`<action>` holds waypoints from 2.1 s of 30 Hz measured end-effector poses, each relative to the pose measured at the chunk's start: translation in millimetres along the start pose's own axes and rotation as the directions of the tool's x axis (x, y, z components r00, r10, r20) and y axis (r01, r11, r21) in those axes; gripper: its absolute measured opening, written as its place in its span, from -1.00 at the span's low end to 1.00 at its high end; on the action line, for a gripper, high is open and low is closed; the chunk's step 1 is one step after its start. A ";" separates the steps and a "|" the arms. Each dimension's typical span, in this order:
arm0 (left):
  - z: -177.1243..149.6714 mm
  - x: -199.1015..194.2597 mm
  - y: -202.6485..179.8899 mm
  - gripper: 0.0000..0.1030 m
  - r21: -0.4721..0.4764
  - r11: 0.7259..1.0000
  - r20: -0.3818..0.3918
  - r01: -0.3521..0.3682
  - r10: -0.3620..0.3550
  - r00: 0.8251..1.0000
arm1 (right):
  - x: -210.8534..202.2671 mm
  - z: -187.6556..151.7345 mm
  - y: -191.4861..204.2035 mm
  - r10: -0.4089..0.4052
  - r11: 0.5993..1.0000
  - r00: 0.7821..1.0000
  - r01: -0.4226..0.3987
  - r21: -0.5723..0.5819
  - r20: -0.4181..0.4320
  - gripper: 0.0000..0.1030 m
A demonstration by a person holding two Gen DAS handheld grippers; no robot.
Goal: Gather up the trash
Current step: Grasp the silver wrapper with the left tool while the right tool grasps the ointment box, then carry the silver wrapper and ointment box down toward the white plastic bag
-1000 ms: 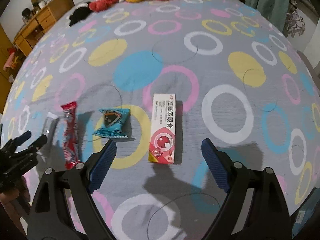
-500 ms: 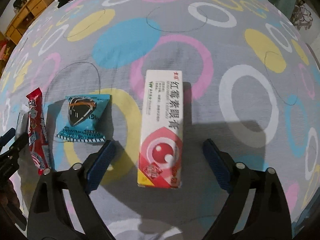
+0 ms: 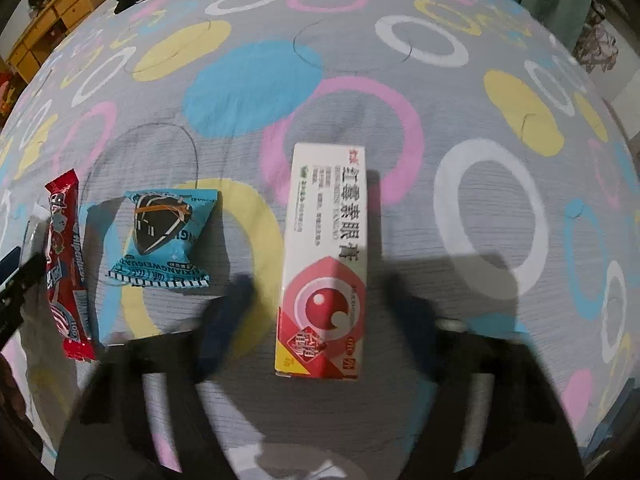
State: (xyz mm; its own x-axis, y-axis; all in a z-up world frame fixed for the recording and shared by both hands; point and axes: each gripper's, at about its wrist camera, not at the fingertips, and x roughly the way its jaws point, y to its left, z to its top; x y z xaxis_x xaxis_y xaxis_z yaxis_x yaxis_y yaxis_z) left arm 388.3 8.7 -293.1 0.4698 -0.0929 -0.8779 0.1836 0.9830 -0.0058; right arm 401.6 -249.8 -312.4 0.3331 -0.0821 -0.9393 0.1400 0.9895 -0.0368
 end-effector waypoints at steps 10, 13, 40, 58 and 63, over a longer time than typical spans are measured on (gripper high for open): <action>-0.3 -12.0 -1.5 -0.27 -0.032 0.999 0.006 -0.014 0.014 1.000 | -4.6 -2.4 7.9 -0.030 0.999 0.999 0.031 -0.021 0.011 -0.39; -0.4 -16.4 0.5 -0.27 -0.038 0.999 0.008 -0.018 0.019 1.000 | -12.1 -4.0 5.8 -0.030 0.999 0.999 0.031 -0.028 0.014 -0.39; -7.9 -65.7 -14.2 -0.27 0.001 1.000 0.097 -0.008 0.008 0.995 | -78.0 -31.6 -4.1 -0.018 1.000 0.994 0.020 -0.016 0.106 -0.39; -38.4 -118.0 -39.5 -0.27 0.093 0.994 0.164 0.057 -0.072 0.984 | -132.3 -88.3 3.1 0.001 1.000 0.980 0.005 -0.031 0.200 -0.39; -59.6 -137.8 -44.7 -0.27 0.099 0.990 0.178 0.095 -0.112 0.978 | -143.1 -114.1 2.9 0.017 1.000 0.978 -0.012 -0.029 0.206 -0.39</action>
State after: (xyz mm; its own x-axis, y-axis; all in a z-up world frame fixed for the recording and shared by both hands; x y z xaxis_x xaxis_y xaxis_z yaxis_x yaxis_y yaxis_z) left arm 263.9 -13.0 -200.4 0.5926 -0.2291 -0.7722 0.3123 0.9491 -0.0419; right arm 247.9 -221.6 -217.0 0.5204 -0.0877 -0.8494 0.1092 0.9934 -0.0357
